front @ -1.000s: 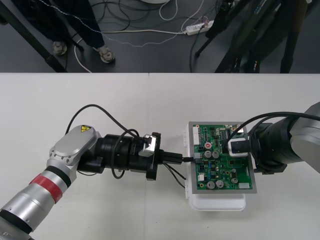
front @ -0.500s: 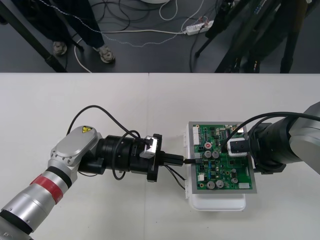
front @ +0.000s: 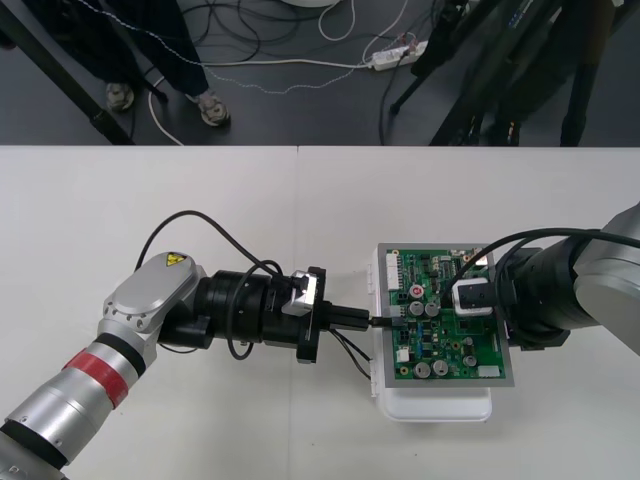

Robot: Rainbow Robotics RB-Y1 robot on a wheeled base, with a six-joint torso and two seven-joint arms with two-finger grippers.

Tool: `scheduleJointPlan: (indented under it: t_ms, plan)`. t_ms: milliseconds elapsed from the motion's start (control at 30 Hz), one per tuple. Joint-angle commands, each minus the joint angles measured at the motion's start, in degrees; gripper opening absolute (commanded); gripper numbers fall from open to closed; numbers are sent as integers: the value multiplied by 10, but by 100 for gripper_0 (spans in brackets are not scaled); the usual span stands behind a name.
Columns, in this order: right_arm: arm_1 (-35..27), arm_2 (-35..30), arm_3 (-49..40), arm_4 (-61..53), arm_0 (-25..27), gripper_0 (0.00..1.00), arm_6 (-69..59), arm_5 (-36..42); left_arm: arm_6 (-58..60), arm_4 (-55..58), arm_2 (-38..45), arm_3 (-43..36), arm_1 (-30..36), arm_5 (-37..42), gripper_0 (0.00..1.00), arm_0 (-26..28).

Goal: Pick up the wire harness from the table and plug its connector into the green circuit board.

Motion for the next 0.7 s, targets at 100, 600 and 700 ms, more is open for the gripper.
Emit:
scheduleJointPlan:
  t_ms: [100,600,700]
  plan:
    - [11,9,-5,5,6,100,-23,-3,-1,9,-13,-5,-22,27,0,6]
    - [11,9,-4,4,6,100,-22,-3,-12,10,-18,-6,-38,27,0,6]
    - [11,8,-4,4,6,100,-22,-3,-14,11,-19,-9,-40,27,0,6]
